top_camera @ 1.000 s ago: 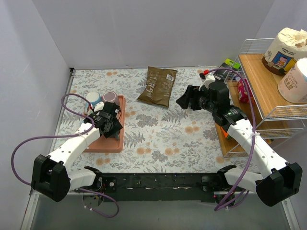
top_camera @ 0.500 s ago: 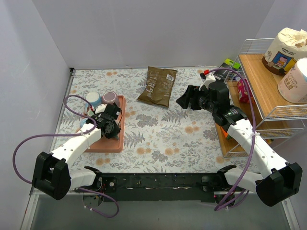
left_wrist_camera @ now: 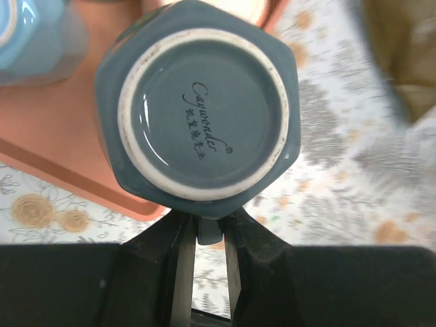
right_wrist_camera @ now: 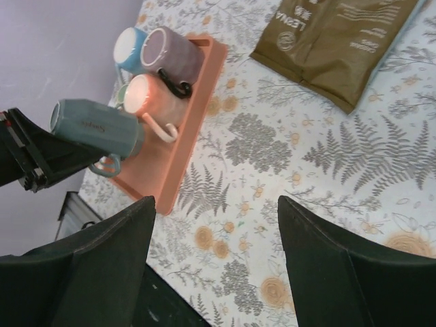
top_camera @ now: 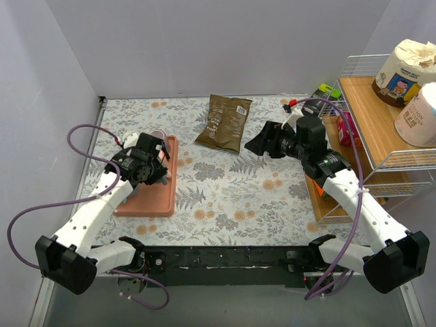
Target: Turn the mug right side up
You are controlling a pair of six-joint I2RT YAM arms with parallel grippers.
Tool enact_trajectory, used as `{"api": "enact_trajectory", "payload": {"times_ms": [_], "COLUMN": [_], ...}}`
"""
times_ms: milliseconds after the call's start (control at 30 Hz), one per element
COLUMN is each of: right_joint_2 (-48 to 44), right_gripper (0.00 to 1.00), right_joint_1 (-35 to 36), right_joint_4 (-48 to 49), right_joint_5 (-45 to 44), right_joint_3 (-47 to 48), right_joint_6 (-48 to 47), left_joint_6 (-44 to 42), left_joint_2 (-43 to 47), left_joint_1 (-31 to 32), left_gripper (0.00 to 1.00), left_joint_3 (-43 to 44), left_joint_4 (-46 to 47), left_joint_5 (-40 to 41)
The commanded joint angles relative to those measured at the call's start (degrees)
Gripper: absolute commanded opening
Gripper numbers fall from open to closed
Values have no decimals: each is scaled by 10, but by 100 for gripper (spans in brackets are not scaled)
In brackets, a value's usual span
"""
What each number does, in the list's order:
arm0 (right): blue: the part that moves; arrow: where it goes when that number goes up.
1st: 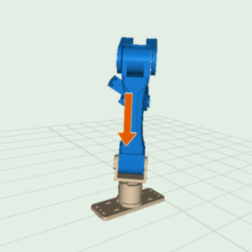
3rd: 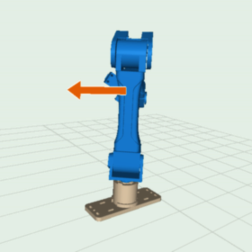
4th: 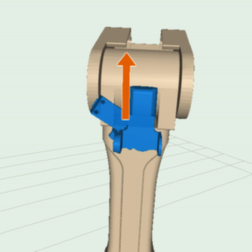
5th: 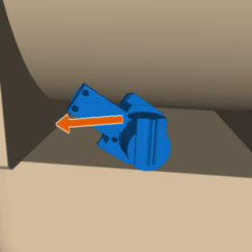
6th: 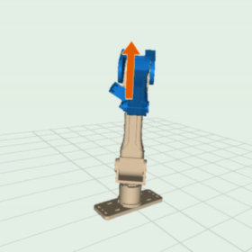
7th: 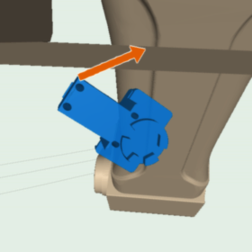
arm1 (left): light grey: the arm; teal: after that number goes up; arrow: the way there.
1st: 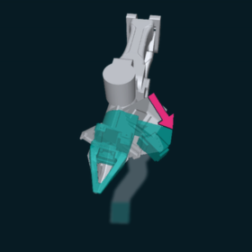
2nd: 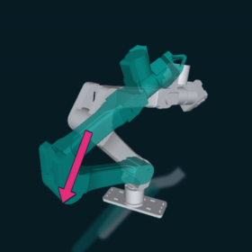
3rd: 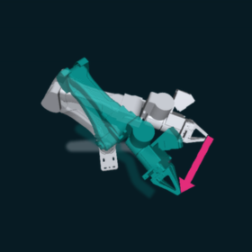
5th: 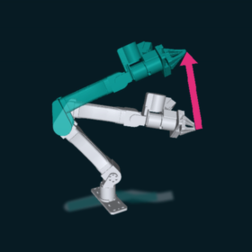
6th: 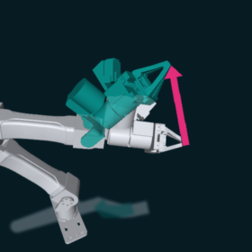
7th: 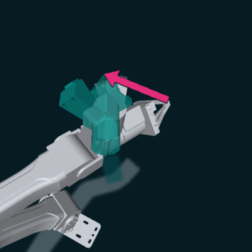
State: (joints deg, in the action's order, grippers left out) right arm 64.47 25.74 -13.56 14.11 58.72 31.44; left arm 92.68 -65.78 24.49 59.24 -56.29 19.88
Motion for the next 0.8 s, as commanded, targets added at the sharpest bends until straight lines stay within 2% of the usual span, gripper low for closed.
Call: {"api": "enact_trajectory", "payload": {"times_ms": [0,167,300,600,767], "right_joint_2": [-12,7,22,64,94], "right_gripper": [80,81,82,81,82], "right_joint_1": [15,45,74,143,164], "right_joint_4": [68,130,187,337,428], "right_joint_5": [75,125,135,139,125], "right_joint_3": [3,17,34,41,47], "right_joint_6": [82,143,194,381,442], "left_joint_6": [43,44,30,-9,0], "left_joint_2": [64,85,104,134,113], "left_joint_1": [-1,-2,-1,-2,-2], "left_gripper": [0,0,0,0,0], "left_joint_3": [96,149,145,103,121], "left_joint_4": [-8,40,159,446,505], "left_joint_5": [13,-45,-135,-288,-349]}}
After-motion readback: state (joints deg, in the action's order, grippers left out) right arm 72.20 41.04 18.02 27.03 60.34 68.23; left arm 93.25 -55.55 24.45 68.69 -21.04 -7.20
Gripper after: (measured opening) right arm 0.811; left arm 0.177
